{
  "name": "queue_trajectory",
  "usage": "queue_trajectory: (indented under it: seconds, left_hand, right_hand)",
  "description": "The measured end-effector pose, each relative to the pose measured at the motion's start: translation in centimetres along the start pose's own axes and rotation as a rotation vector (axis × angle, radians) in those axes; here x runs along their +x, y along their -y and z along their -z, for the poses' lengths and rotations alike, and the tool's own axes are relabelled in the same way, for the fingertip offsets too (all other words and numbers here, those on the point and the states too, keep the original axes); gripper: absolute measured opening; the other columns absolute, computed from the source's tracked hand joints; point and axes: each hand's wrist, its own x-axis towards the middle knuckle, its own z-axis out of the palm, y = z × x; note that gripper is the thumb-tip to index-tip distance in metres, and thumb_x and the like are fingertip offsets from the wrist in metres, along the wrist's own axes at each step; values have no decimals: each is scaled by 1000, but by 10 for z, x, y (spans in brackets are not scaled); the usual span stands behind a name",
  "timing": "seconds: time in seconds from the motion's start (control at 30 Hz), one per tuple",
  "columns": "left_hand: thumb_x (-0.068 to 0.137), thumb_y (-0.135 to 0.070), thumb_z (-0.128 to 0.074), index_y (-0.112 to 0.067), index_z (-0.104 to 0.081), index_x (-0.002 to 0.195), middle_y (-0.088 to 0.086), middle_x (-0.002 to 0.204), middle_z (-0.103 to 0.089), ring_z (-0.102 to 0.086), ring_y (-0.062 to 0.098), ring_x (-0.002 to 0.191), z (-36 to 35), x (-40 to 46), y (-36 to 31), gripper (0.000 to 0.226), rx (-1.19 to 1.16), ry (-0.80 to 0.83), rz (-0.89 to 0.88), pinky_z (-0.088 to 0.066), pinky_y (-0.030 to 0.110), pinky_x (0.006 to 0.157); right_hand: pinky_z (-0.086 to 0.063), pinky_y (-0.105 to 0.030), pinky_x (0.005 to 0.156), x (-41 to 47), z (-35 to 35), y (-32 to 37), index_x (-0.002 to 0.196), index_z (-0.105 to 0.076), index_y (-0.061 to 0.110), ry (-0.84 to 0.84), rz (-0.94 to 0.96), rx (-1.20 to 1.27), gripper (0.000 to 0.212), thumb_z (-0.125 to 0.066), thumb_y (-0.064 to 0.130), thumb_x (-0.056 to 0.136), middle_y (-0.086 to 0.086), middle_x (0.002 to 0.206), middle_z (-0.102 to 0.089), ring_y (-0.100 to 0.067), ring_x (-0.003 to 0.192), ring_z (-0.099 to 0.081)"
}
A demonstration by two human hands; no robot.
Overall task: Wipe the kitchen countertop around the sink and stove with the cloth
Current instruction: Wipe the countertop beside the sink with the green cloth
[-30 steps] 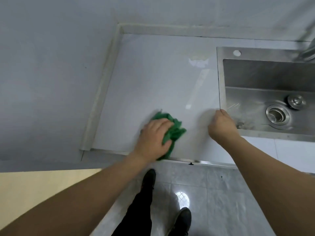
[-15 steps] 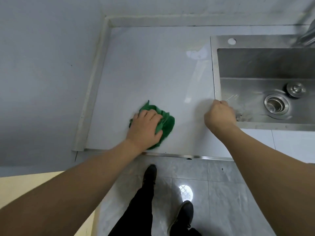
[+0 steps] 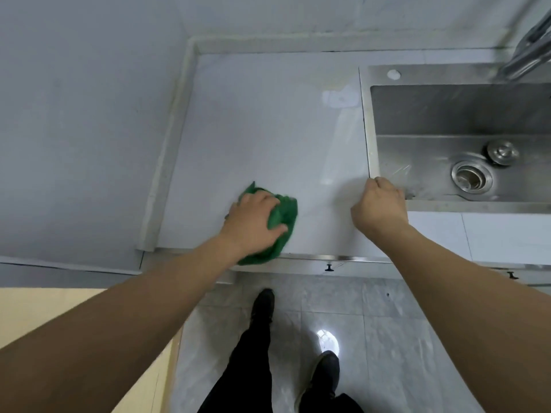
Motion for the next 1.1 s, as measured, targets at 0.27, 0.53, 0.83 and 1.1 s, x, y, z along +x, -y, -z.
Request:
queue_trajectory:
  seconds: [0.27, 0.53, 0.83, 1.1]
  left_hand:
    - [65, -25, -74, -18, -66, 101, -2, 101, -63, -56, 24, 92, -52, -56, -17, 38, 76, -91, -411, -43, 37, 78]
    - [74, -21, -66, -20, -71, 99, -4, 91, -68, -58, 18, 87, -25, -69, -8, 25, -173, -216, -193, -49, 36, 82]
    - [83, -23, -55, -21, -69, 102, -5, 103, -61, -49, 20, 104, -37, -61, -41, 24, 86, 172, -360, -36, 37, 90]
    - [88, -33, -55, -24, -66, 95, -5, 102, -60, -53, 22, 97, -10, -31, -13, 15, 58, -75, 34, -37, 35, 78]
  right_hand:
    - [-21, -43, 114, -30, -10, 8, 124, -46, 3, -3, 23, 43, 47, -42, 9, 77, -12, 130, -46, -30, 129, -36]
    - [-25, -42, 110, -54, -7, 7, 122, -46, 4, -8, 80, 39, 47, -40, 6, 75, -11, 127, -46, -30, 125, -38]
    - [-6, -43, 120, -73, -32, 6, 147, -24, 8, 236, 283, -247, 66, -47, 23, 87, -12, 156, -17, -28, 145, -14]
    - [-4, -45, 120, -89, -44, 17, 150, 6, -2, 295, 272, -402, 76, -39, 24, 94, -23, 157, 10, -38, 146, -3]
